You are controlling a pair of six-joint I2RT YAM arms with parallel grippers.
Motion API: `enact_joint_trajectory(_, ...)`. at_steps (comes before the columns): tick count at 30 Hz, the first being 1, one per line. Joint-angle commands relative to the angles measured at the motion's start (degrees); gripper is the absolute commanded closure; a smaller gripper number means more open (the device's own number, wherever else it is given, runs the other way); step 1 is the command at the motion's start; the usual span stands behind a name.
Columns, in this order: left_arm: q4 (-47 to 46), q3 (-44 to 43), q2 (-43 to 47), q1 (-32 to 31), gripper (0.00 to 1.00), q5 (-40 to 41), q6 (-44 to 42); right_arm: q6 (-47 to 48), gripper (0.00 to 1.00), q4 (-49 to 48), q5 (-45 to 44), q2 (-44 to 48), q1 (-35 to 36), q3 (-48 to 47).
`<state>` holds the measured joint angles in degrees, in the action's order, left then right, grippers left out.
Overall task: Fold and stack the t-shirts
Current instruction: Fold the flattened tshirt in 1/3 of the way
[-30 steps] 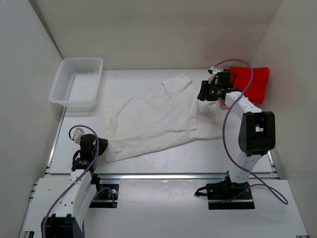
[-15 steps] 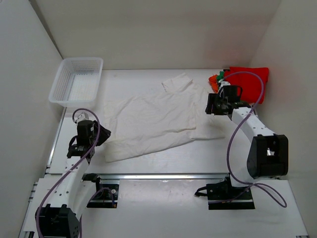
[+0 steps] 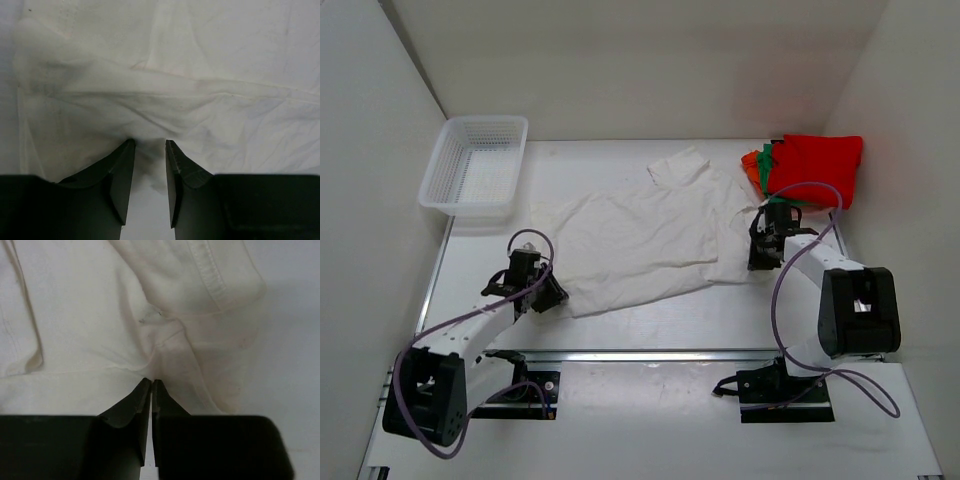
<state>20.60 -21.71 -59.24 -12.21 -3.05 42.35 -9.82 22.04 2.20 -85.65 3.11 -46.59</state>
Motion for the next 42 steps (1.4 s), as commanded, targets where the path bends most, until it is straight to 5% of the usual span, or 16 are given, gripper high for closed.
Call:
enact_joint_trajectory(1, 1.19, -2.80, -3.86, -0.28, 0.58, 2.96, -3.58, -1.60, 0.99, 4.05, -0.80, 2.84, -2.31, 0.80)
enact_joint_trajectory(9, 7.61, -5.18, -3.52, 5.35, 0.60, 4.54, -10.27, 0.42, 0.99, 16.97, -0.27, 9.79, -3.03, 3.17)
enact_joint_trajectory(16, 12.26, -5.01, -0.80, -0.98, 0.63, -0.02, -8.07, 0.33, 0.99, 25.75, 0.17, 12.96, 0.66, 1.51)
enact_joint_trajectory(18, 12.62, -5.35, 2.01, 0.59, 0.63, -2.83, -7.81, 0.25, 0.88, 27.78, 2.54, 12.70, 1.01, -2.00)
enact_joint_trajectory(22, 15.95, -11.05, 7.03, 2.10, 0.61, -3.28, -8.33, -1.59, 0.50, 29.81, 0.09, 15.41, 3.21, -7.19)
enact_joint_trajectory(24, 16.40, -14.13, 6.34, 1.75, 0.61, -3.10, -9.47, -0.90, 0.45, 26.93, 0.35, 17.00, 2.69, -7.29)
enact_joint_trajectory(33, 4.81, -11.87, -9.57, -3.35, 0.63, 2.34, -7.90, -6.95, 0.46, 6.54, -0.35, 13.42, 5.76, 3.51)
enact_joint_trajectory(42, 8.66, -5.88, -5.19, 0.95, 0.61, 2.96, -10.27, -13.64, 0.47, 10.47, 0.87, 12.51, 12.26, 10.37)
